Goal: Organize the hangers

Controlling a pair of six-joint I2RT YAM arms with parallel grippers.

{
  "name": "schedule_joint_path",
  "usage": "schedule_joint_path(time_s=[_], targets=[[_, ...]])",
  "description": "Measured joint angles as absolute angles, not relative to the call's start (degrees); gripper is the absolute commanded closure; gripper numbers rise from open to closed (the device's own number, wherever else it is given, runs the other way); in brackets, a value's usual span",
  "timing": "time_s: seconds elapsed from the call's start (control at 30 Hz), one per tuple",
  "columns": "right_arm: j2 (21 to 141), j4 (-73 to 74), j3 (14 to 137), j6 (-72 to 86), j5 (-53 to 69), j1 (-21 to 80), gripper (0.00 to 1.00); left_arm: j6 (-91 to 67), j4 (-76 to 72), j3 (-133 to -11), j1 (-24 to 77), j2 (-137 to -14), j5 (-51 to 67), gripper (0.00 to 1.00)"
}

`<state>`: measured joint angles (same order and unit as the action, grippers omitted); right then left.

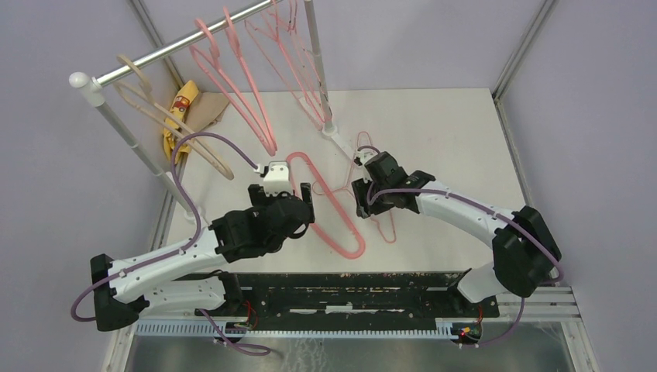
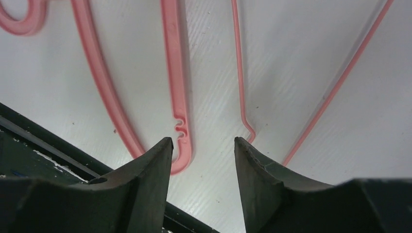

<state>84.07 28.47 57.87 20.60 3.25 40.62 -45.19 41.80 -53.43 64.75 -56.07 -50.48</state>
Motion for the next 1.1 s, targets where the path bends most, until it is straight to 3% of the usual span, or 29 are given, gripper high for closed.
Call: schedule_joint_path(time_s=[0.43, 0.7, 0.87, 1.1], targets=[[93.8, 25.5, 56.3, 20.9, -1.7, 40.8, 0.48, -46.8, 41.7, -50.1, 64.8, -53.5, -50.5, 0.02], [97.7, 23.6, 56.4, 20.8, -4.4, 40.8, 0.69, -48.3, 41.8, -48.6, 64.8, -52.9, -50.4, 0.02], [97.9, 22.3, 56.0, 21.3, -5.1, 40.8, 0.98, -49.7, 42.0, -47.2, 64.8, -51.5, -50.4, 0.02], [94.2, 21.4, 53.1, 21.3, -5.2, 40.8, 0.99, -51.0, 43.0, -46.5, 64.8, -50.9, -50.4, 0.02]])
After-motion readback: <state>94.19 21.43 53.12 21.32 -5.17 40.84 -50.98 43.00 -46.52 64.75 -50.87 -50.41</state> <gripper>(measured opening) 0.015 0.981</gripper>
